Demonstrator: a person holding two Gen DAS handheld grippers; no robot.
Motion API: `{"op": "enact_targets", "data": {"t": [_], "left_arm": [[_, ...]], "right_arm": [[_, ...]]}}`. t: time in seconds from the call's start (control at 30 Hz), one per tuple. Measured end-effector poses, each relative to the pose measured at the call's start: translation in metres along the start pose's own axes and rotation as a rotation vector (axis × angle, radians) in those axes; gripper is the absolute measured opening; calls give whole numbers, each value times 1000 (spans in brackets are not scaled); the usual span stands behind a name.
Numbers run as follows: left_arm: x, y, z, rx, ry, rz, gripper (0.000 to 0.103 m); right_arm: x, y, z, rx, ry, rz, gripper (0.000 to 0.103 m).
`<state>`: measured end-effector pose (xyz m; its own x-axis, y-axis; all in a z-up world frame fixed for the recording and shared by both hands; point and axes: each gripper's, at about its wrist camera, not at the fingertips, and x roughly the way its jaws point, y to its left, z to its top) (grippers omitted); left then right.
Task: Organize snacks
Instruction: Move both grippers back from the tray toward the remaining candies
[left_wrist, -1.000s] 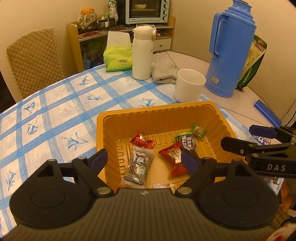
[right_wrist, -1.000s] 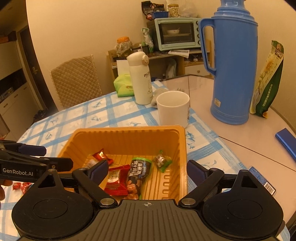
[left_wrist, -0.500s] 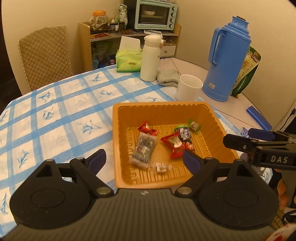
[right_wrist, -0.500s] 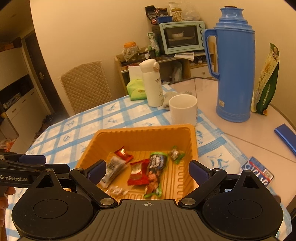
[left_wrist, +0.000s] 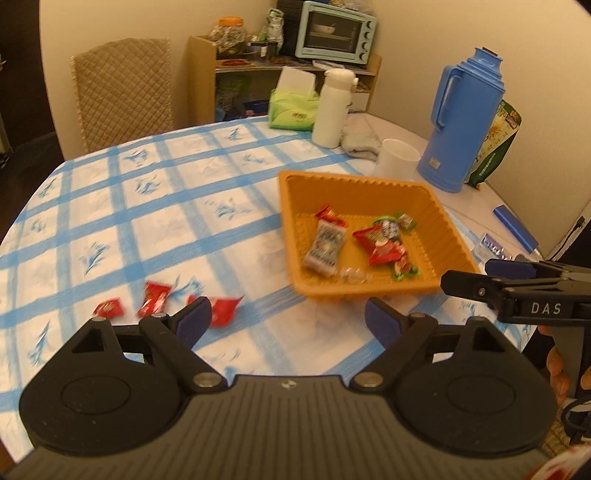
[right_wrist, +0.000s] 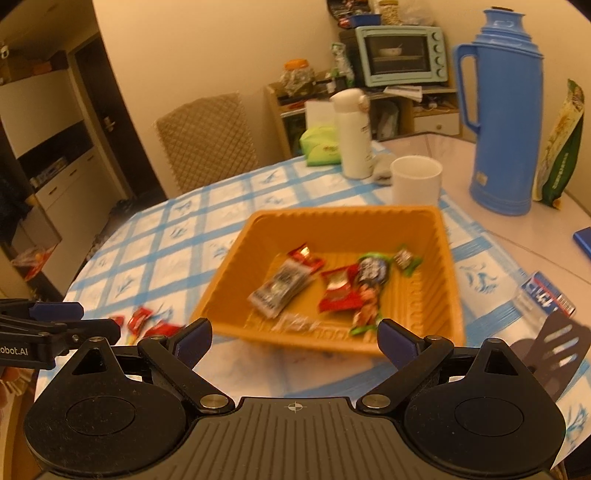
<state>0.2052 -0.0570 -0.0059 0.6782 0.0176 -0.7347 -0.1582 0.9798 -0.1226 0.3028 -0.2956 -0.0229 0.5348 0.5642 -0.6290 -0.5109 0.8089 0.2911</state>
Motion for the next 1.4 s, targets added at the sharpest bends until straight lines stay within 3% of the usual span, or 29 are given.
{"op": "enact_targets", "data": {"t": [0.87,1.4], "left_arm": [[-50,120,-78,-138,76,93,89],[-34,156,-87,-140,105,110,88]], "right_arm": [[46,130,-61,-109,164,93,96],[84,169,-73,-202,136,103,95]]}}
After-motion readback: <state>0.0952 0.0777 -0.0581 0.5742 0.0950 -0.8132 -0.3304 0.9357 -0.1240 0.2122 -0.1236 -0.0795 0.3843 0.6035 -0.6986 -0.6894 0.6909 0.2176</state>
